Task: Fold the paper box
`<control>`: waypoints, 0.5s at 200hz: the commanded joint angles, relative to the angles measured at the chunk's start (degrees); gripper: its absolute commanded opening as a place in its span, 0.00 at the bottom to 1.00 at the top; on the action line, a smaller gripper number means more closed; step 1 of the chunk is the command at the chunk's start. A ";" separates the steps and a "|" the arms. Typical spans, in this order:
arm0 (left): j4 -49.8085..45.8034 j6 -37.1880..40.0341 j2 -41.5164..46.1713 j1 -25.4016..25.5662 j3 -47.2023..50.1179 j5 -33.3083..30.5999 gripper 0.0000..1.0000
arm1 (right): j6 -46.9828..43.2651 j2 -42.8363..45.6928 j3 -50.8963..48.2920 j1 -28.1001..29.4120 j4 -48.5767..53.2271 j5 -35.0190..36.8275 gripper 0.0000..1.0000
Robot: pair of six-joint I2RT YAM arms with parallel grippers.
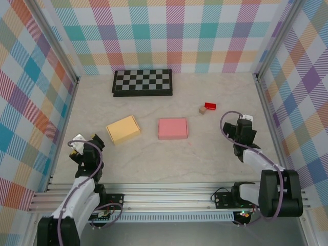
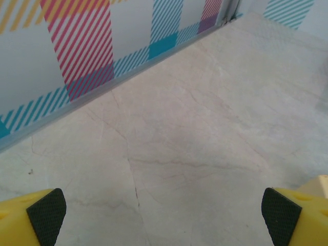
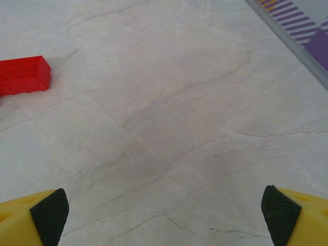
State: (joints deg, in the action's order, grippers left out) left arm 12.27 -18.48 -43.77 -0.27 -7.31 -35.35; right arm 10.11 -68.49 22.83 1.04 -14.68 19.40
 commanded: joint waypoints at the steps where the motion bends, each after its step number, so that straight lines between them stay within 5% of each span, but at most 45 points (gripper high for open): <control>1: 16.10 1.87 -7.65 -2.86 -0.85 7.90 1.00 | -1.09 -1.93 -1.07 -0.45 -11.72 -4.24 1.00; 78: 24.96 7.92 -29.20 -3.06 -10.91 13.94 1.00 | -8.71 -18.21 -3.83 -0.87 -39.59 -18.99 1.00; 100: 24.39 8.26 -29.45 -3.03 -11.44 14.84 1.00 | -8.53 -18.40 -2.24 -0.89 -36.56 -18.24 1.00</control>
State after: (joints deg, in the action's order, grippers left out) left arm 33.78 -12.05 -72.95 -2.63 -17.54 -22.24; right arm 3.55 -86.39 20.23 0.36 -45.04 4.80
